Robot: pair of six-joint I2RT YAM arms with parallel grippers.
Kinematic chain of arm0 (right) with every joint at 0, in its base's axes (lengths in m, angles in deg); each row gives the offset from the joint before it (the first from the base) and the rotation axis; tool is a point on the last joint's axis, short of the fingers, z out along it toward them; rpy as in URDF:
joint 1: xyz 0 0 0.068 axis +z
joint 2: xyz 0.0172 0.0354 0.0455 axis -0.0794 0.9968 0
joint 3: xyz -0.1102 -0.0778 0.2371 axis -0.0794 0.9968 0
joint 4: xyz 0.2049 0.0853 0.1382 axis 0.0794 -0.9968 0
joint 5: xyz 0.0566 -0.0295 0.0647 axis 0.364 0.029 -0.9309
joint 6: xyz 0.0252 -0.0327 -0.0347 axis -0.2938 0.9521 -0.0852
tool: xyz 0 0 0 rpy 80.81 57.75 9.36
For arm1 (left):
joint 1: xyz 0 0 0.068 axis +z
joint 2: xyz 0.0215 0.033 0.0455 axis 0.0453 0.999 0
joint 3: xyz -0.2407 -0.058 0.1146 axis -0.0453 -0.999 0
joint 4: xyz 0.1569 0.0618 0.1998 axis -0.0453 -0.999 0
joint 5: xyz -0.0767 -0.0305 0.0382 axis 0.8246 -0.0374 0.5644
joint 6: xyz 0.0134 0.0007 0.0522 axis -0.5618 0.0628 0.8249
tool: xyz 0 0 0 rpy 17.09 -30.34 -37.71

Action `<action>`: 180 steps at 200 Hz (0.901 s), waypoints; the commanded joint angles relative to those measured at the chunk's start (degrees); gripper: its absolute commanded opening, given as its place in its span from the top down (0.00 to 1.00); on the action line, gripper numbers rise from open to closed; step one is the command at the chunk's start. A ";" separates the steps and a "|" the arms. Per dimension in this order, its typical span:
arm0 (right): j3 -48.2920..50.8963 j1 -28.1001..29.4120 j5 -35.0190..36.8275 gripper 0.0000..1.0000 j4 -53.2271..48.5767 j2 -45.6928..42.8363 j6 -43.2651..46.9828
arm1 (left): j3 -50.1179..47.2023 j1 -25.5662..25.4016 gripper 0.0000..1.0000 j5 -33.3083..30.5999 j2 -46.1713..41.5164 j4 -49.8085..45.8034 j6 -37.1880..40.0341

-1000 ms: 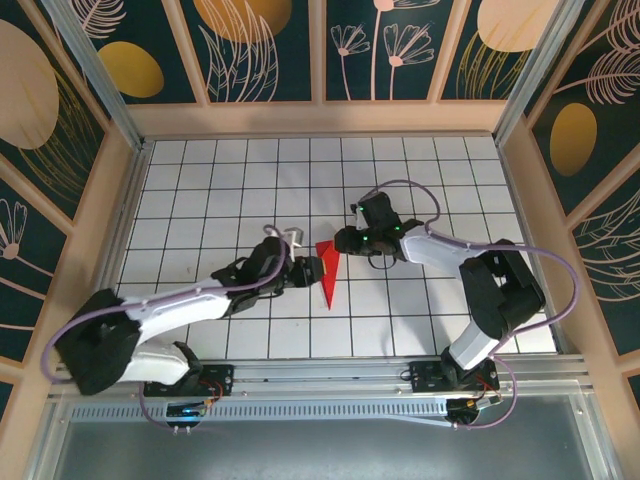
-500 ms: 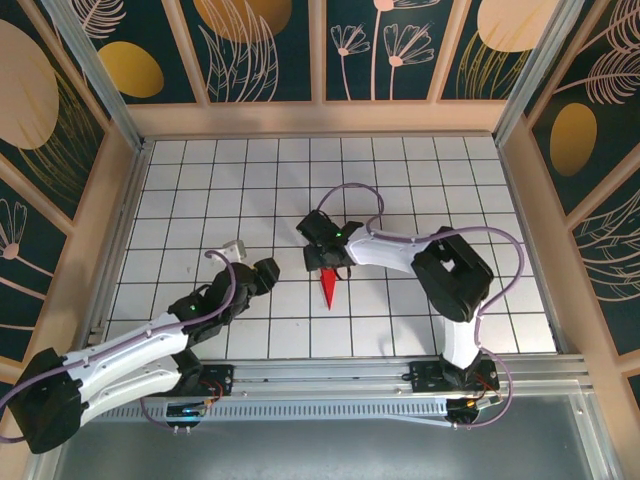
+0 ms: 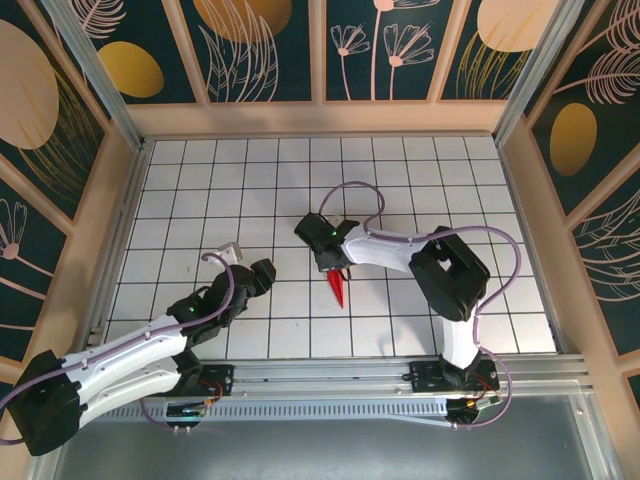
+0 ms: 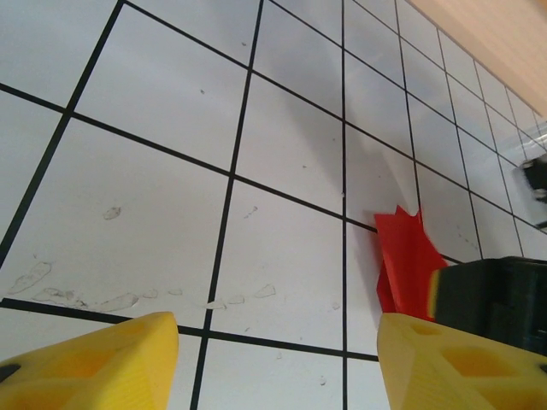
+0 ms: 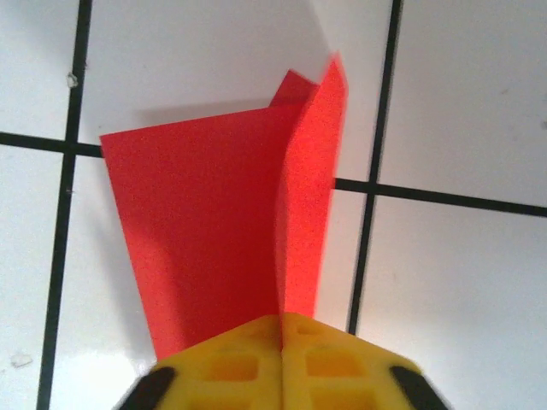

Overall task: Fold a paper plane with a square sheet of paper (fold left side to right side)
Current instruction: Pick up the paper plane at the center of the table, then place the paper plane at the center of the table.

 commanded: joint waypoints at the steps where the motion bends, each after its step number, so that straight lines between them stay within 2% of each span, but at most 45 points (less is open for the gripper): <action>1: -0.02 0.42 2.77 1.00 -3.11 -5.92 -0.97 | 2.62 0.27 0.36 -2.06 0.47 -1.33 1.55; 16: -0.16 0.30 1.68 1.00 -3.03 -8.23 -0.28 | 3.55 0.27 0.34 -2.86 0.52 -1.55 1.97; 34: 0.27 -0.20 -4.56 1.00 1.03 -12.23 2.38 | 4.56 0.48 0.29 -4.17 0.13 -2.09 2.30; 47: 2.36 -1.85 -12.25 1.00 6.75 -15.68 3.51 | 5.34 0.80 0.25 -5.35 -0.33 -2.88 2.29; 80: 15.76 -10.64 -39.17 1.00 27.47 -21.41 -0.41 | 5.70 1.56 0.21 -6.86 -2.17 -3.57 1.78; 98: 21.53 -13.22 -46.43 1.00 36.24 -19.85 -2.96 | 5.25 1.80 0.20 -6.96 -3.14 -3.57 1.02; 139: 30.20 -17.87 -52.42 1.00 51.20 -14.21 -7.19 | 4.09 2.04 0.20 -6.43 -3.46 -3.59 -0.06; 180: 29.10 -19.15 -43.15 1.00 42.07 -12.80 -1.65 | 4.15 2.02 0.19 -5.78 -2.30 -3.27 0.21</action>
